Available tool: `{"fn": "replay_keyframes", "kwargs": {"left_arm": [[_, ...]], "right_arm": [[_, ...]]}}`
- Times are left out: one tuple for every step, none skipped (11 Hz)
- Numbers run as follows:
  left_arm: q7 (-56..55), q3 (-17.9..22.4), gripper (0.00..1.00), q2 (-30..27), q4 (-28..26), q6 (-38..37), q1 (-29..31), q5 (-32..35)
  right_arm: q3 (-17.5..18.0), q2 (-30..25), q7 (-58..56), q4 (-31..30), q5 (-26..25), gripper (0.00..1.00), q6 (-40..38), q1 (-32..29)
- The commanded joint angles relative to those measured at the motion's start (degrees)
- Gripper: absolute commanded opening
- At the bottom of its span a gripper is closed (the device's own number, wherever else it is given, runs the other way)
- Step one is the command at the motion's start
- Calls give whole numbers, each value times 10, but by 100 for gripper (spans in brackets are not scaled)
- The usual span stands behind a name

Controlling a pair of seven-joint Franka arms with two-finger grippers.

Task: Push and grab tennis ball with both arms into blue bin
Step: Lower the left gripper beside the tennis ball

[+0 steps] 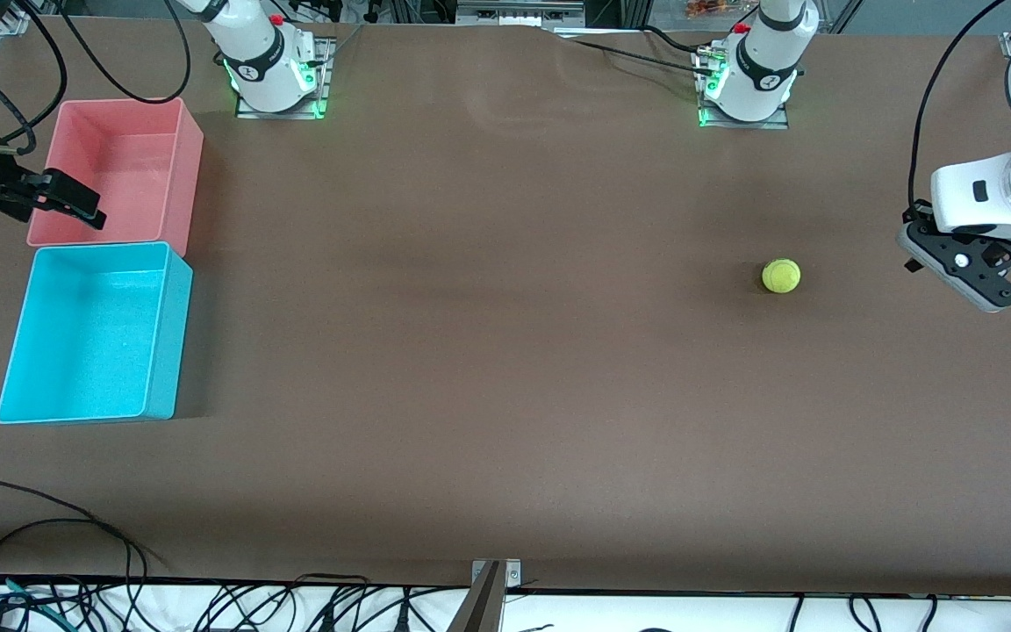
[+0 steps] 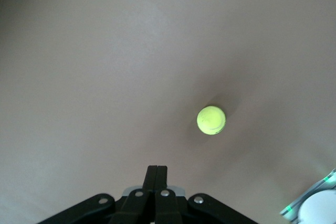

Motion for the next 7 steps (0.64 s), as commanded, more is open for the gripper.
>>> {"fn": "replay_keyframes", "kwargs": {"left_arm": [[148,-6,0,-34,-91,65,47,-27],[181,-6,0,-41,-114,87,49,-27],[206,-6,0,-49,-146,117,50,-25],[248,-6,0,-56,-177,157,50,-21],[295,-6,0,-57,-202,187,53,-21],[337,-5,0,-57,-227,216,53,-19],[373,-5,0,-56,-255,247,53,-19]], "right_arm": [[-1,-1,-3,14,7,100,-9,-1],[-2,-1,-6,14,6,100,-10,-1],[-2,-1,-10,14,7,100,-10,-3],[-3,-1,-5,16,7,100,-7,-3],[-3,0,-3,16,7,100,-9,-3],[-4,0,-6,17,7,100,-9,-3],[-7,0,-5,17,9,100,-9,-3]]}}
